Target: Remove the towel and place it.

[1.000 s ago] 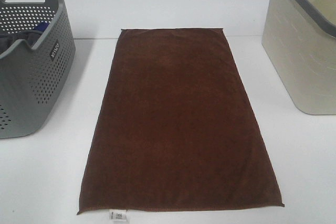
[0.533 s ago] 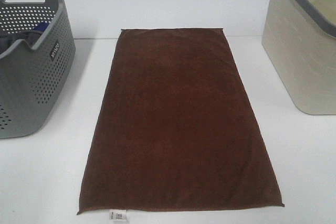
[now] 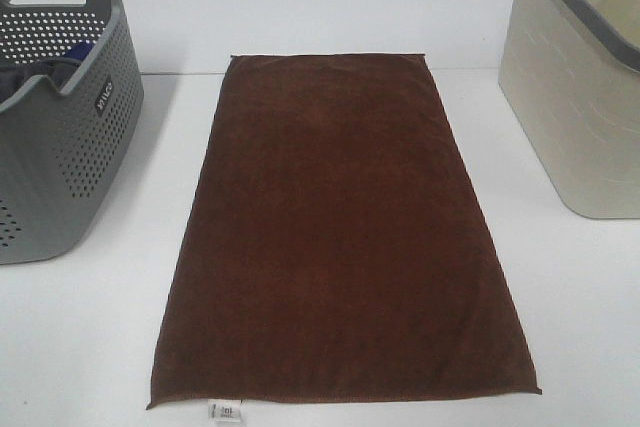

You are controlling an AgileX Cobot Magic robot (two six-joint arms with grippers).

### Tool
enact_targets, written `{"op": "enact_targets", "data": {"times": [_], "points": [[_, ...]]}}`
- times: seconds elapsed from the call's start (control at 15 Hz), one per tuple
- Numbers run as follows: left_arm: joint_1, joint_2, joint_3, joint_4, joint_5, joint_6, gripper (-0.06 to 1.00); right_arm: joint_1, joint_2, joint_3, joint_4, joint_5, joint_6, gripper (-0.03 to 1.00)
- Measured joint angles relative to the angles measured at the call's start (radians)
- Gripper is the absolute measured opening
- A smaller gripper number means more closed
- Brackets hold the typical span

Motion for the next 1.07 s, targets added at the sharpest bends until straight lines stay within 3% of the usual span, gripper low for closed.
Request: {"op": "enact_targets", "data": {"times": [0.4,0.67,1.07], "points": [[0.0,0.0,0.0,0.0,0.0,0.0,0.82,0.0,-0.032,0.0,0.001,0.0,0.0,0.65],[0.004,0.0,0.0,0.0,0.0,0.001,0.82,0.096,-0.032,0.0,0.007,0.0,0.0,0.65],[0.005,0.0,0.0,0.0,0.0,0.001,0.82,0.097,-0.032,0.0,0.007,0.0,0.0,0.65]]}}
